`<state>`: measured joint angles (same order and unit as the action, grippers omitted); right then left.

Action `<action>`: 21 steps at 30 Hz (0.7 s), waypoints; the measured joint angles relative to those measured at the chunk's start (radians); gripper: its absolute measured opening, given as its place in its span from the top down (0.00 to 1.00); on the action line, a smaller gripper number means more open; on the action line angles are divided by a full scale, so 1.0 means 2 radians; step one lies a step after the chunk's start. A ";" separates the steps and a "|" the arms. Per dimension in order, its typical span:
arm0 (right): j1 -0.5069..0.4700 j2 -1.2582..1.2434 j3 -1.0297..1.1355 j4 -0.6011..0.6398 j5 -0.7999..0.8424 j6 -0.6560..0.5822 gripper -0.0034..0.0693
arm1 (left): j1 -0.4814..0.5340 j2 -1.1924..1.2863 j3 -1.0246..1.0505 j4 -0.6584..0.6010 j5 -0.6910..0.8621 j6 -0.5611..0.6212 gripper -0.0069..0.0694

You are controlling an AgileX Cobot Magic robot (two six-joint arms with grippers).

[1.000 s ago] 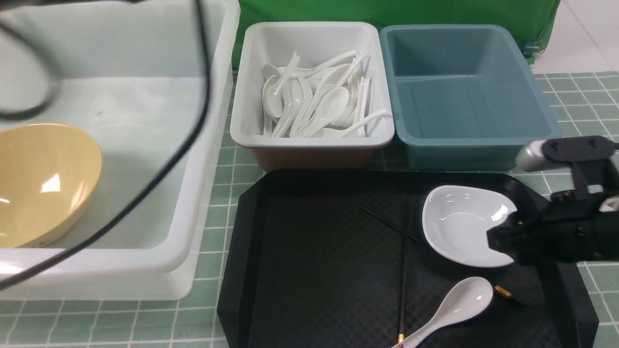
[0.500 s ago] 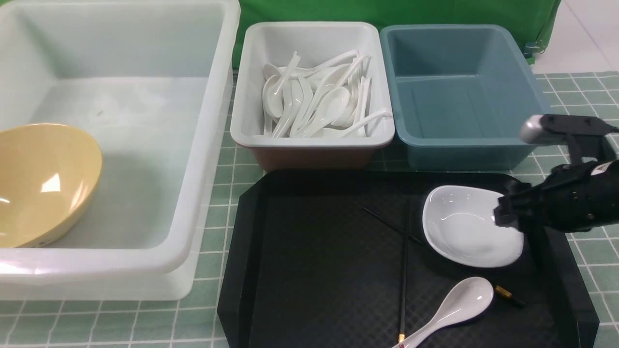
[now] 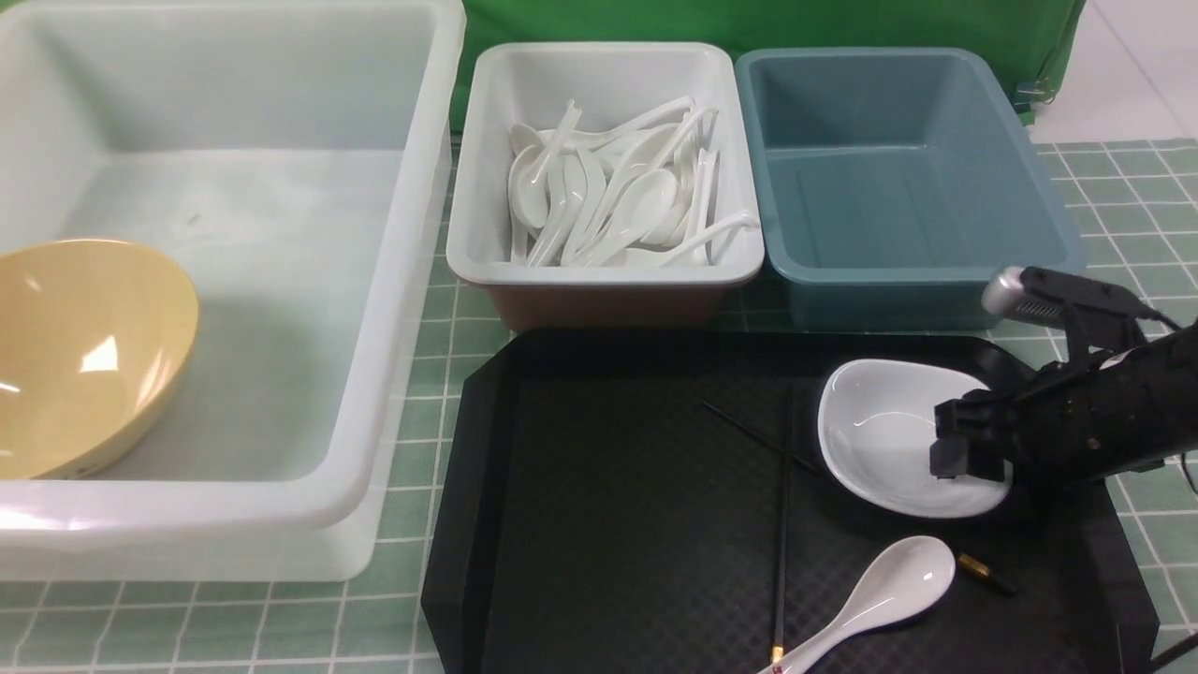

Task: On blue table put chopsticks spoon bowls plates into blue grey white boxes.
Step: 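Reach for and grasp the small white dish on the black tray, then place the white bowl into the white bin on top of the stacked bowls with the right gripper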

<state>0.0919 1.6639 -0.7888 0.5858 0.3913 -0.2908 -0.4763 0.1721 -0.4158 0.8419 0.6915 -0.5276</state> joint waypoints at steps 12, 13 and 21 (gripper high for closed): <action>0.000 -0.021 -0.031 0.015 0.017 -0.066 0.82 | 0.000 0.000 0.025 0.075 -0.009 -0.101 0.90; 0.000 -0.033 -0.038 0.015 0.026 -0.071 0.85 | 0.000 0.000 0.026 0.078 -0.009 -0.103 0.90; 0.020 -0.117 -0.119 0.020 0.069 -0.074 0.86 | 0.000 0.000 0.027 0.086 -0.026 -0.123 0.90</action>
<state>0.1329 1.4308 -1.0267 0.6258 0.5296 -0.4397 -0.4766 0.1721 -0.3613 1.0135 0.6386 -0.7737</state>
